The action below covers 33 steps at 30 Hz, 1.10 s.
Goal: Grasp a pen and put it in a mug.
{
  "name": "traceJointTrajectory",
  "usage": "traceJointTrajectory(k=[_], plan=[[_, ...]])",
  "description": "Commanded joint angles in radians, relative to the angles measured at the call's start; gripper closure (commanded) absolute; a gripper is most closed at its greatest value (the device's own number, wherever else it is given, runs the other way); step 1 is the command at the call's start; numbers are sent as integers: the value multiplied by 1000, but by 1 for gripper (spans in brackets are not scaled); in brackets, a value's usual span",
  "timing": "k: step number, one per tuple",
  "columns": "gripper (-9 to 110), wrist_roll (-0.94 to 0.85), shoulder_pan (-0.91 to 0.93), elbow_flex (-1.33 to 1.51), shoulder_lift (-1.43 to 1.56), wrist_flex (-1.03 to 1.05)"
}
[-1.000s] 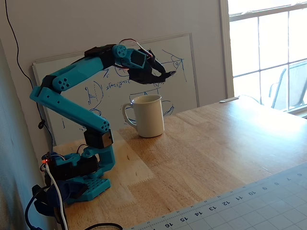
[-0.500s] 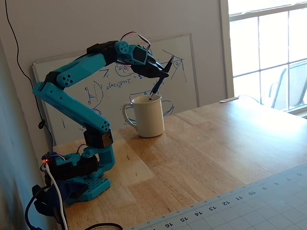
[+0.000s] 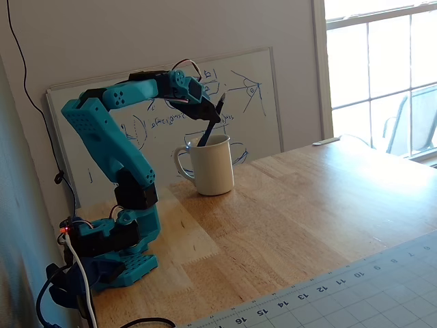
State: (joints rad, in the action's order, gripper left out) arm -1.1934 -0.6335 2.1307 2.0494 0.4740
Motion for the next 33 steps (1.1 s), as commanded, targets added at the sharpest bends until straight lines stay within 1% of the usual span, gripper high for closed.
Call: traceJointTrajectory(k=[1,6,11,22,26,33], plan=[[100,9,-81,-104,-11,-170],[100,11,-123,-100,-37,-288],[100,3,-107,-101,-49,-282],[94,2,-104,-117,-46,-290],[90,2,-103,-117,-44,-293],[80,2,-103,-117,-35,-295]])
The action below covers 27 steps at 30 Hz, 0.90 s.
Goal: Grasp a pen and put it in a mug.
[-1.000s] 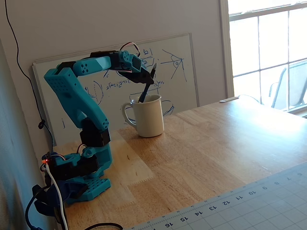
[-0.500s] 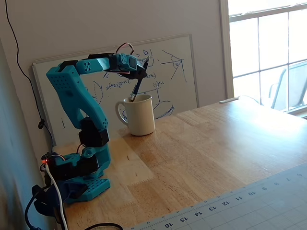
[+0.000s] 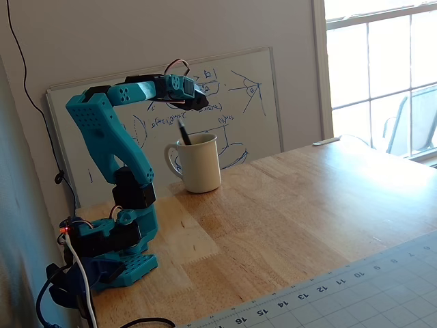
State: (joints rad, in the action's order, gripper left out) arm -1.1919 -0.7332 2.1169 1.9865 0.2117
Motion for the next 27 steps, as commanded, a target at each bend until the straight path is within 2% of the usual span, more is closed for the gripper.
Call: traceJointTrajectory(k=[1,7,10,13,21,27], plan=[[79,5,-2,-103,28,-32],[78,21,6,-97,64,-26],[78,101,35,-87,107,-20],[78,281,94,-80,158,-17],[77,916,325,54,339,107],[78,1178,471,262,563,239]])
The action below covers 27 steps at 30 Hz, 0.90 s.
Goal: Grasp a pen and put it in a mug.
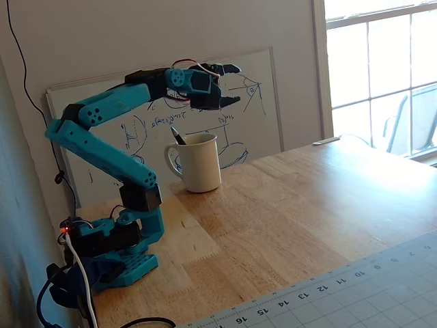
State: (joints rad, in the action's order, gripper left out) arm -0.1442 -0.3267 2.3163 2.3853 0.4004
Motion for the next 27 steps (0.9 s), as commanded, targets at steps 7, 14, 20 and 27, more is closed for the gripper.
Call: traceJointTrajectory(k=[7,14,20,27], plan=[[78,166,178,327,472,110],[79,152,193,445,571,420],[89,127,275,449,710,707],[92,-94,298,538,827,844]])
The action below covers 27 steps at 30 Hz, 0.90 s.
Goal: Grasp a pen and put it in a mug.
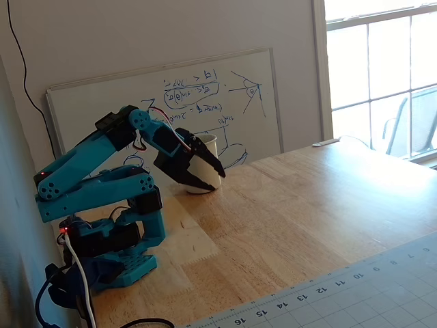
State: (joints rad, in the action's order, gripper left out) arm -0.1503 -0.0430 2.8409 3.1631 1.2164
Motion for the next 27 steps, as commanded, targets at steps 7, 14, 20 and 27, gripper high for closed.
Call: traceJointTrajectory(k=[7,14,20,27], plan=[[93,-123,97,132,152,0],[93,-114,97,262,190,-34],[93,-110,104,262,190,-35],[93,-87,100,267,190,-51]])
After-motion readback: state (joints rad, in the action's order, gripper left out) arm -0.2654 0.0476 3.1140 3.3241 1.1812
